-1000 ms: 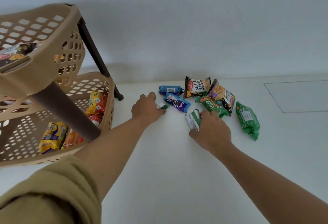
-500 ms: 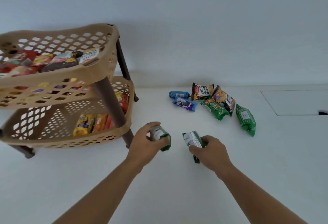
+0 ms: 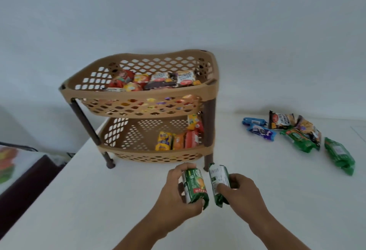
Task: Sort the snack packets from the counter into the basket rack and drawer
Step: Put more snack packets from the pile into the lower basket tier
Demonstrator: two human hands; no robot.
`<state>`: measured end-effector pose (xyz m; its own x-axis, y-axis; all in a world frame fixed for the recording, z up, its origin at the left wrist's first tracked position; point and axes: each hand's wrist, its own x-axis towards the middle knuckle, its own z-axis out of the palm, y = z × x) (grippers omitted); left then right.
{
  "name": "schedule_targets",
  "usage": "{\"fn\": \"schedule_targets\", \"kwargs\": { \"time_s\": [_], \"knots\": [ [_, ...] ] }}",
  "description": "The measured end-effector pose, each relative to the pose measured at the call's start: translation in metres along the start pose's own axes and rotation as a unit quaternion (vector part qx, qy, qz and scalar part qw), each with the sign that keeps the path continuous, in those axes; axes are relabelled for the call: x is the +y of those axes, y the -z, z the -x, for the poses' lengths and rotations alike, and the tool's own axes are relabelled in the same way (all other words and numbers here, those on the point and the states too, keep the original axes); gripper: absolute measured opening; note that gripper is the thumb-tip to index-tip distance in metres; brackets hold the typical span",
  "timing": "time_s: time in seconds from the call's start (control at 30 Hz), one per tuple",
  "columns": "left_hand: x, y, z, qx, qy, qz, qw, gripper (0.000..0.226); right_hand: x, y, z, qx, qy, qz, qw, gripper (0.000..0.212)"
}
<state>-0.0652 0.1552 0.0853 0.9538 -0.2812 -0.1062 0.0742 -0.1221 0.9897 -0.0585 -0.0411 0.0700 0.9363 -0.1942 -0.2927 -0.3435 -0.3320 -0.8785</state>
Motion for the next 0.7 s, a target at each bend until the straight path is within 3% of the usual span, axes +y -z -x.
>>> {"fn": "schedule_targets", "kwargs": {
  "time_s": [0.07, 0.27, 0.37, 0.57, 0.7],
  "knots": [
    [0.001, 0.028, 0.006, -0.004, -0.014, 0.005, 1.000, 0.074, -0.011, -0.026, 0.006, -0.002, 0.006, 0.001, 1.000, 0.020],
    [-0.002, 0.107, 0.010, 0.075, -0.102, -0.116, 0.985, 0.069, -0.048, -0.090, 0.014, 0.009, 0.040, 0.023, 0.999, 0.033],
    [-0.002, 0.141, 0.000, 0.085, -0.125, -0.094, 0.984, 0.068, -0.068, -0.114, 0.014, 0.022, 0.061, 0.040, 0.997, 0.038],
    [-0.003, 0.201, -0.047, 0.092, -0.089, -0.059, 0.990, 0.070, -0.099, -0.127, 0.002, 0.050, 0.104, 0.071, 0.991, 0.042],
    [0.006, 0.219, -0.083, 0.088, -0.048, -0.112, 0.989, 0.067, -0.121, -0.118, -0.032, 0.072, 0.129, 0.107, 0.983, 0.038]
  ]
}}
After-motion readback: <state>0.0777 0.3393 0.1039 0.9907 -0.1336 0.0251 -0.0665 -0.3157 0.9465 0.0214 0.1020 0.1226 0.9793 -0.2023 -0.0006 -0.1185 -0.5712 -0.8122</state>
